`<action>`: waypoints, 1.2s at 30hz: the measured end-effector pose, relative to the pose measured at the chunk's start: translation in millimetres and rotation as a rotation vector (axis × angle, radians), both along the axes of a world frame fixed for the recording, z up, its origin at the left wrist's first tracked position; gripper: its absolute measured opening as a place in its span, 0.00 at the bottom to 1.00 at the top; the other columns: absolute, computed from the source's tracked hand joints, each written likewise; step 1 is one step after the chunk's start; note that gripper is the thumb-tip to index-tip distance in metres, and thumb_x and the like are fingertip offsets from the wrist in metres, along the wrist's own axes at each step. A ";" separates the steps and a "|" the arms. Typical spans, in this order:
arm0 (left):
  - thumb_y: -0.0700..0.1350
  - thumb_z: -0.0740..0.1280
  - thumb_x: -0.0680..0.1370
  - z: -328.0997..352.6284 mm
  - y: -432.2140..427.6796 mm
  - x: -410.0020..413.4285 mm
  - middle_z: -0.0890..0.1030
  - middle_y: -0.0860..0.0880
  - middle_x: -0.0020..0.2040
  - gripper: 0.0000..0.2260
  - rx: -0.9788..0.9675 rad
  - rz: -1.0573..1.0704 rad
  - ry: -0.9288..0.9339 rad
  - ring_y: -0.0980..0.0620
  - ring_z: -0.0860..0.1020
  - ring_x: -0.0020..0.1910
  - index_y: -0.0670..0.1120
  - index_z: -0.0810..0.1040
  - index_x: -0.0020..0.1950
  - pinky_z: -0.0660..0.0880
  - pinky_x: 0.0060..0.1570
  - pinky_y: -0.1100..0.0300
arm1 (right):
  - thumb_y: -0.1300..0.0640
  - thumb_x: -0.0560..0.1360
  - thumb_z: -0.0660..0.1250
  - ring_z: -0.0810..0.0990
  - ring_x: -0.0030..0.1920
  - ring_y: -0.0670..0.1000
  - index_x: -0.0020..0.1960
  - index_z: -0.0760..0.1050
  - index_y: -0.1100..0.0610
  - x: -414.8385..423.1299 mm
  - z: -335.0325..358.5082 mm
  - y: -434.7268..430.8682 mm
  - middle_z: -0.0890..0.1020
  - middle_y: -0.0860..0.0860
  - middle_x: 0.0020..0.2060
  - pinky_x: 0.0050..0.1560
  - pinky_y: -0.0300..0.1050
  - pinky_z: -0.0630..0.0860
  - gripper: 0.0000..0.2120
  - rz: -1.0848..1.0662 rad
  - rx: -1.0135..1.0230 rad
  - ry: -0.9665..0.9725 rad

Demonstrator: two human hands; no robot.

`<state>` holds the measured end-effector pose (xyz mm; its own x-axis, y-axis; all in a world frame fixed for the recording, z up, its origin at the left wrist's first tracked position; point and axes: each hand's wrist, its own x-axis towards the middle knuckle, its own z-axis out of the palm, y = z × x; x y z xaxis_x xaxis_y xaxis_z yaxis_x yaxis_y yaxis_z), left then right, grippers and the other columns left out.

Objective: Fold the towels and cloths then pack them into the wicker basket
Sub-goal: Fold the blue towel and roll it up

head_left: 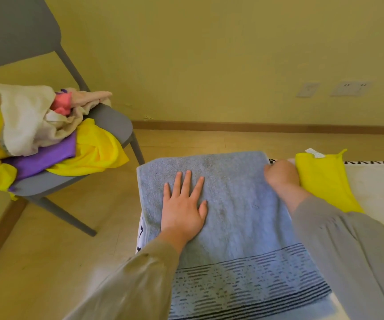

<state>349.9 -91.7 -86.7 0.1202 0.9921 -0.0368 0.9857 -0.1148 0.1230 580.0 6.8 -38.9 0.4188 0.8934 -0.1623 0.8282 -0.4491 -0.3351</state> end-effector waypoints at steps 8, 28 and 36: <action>0.60 0.40 0.76 2.5 3.6 -6.2 0.43 0.50 0.79 0.29 -0.002 -0.040 -0.060 0.48 0.38 0.77 0.56 0.45 0.78 0.38 0.74 0.45 | 0.61 0.78 0.60 0.76 0.57 0.63 0.56 0.74 0.66 -4.4 -6.0 -5.8 0.78 0.64 0.55 0.49 0.50 0.73 0.11 0.036 0.084 -0.184; 0.44 0.69 0.76 55.6 45.7 -92.7 0.81 0.46 0.50 0.10 0.001 0.797 -0.930 0.47 0.78 0.48 0.43 0.79 0.55 0.76 0.50 0.53 | 0.64 0.74 0.62 0.78 0.46 0.65 0.42 0.79 0.65 -2.0 10.0 -9.4 0.81 0.65 0.42 0.37 0.45 0.66 0.08 -0.036 0.222 0.009; 0.42 0.65 0.78 79.1 87.0 -80.7 0.76 0.44 0.57 0.15 0.248 0.642 -0.698 0.43 0.75 0.56 0.43 0.73 0.64 0.72 0.48 0.54 | 0.61 0.75 0.63 0.76 0.57 0.64 0.60 0.75 0.63 -8.1 22.0 14.9 0.79 0.64 0.56 0.52 0.50 0.72 0.15 -0.063 0.343 0.135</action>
<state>269.2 -4.7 -7.6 -0.5299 0.8462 0.0557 0.5845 0.3168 0.7470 571.9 21.7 -16.9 0.4701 0.8785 0.0844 0.7408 -0.3408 -0.5788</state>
